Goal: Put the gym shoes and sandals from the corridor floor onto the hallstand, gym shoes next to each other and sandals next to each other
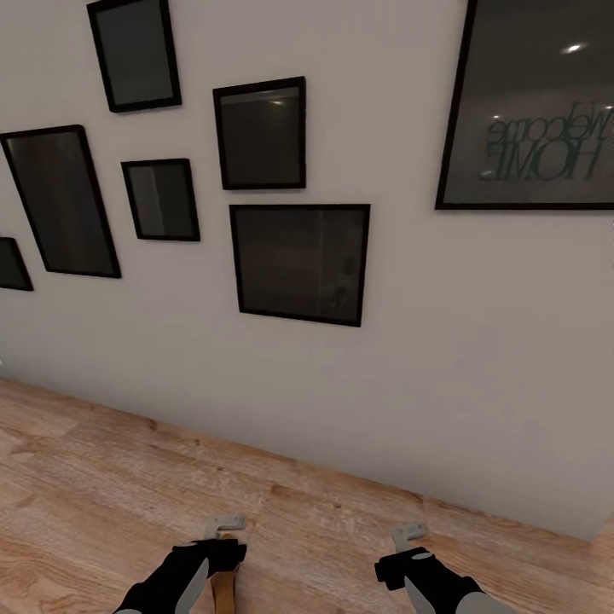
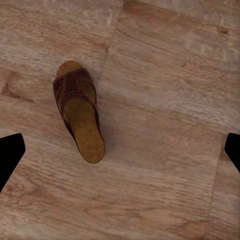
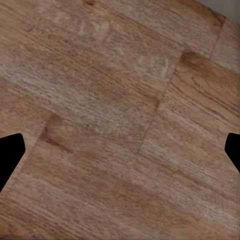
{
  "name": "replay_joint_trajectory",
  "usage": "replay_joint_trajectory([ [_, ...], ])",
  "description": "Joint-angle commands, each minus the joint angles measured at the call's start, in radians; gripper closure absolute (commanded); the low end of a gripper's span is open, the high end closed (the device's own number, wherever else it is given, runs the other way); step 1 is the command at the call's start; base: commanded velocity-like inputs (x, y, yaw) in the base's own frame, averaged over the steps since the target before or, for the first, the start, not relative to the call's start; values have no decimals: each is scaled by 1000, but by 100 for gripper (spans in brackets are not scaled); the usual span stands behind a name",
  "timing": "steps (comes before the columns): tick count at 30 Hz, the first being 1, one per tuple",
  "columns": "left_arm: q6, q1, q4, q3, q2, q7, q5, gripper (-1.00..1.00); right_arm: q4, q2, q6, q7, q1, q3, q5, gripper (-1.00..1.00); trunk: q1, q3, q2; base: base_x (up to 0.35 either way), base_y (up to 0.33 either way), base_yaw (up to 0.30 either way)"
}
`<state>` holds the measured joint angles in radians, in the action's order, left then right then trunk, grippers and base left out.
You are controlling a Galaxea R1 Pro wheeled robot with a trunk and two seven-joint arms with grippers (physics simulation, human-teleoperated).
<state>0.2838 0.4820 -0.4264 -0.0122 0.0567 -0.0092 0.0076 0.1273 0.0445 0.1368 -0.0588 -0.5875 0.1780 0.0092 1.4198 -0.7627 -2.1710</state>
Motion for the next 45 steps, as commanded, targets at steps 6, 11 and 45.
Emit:
replay_joint_trajectory([
  [6,0,0,0,0,0,0,0,-100,0,0,0,0,0,0,0,-100,0,0,0,0,-16,0],
  [11,0,0,0,0,0,0,0,-100,0,0,0,0,0,0,0,-100,0,0,0,0,-5,3],
  [45,0,0,0,0,0,0,0,-100,0,0,0,0,0,0,0,-100,0,0,0,0,0,192],
])
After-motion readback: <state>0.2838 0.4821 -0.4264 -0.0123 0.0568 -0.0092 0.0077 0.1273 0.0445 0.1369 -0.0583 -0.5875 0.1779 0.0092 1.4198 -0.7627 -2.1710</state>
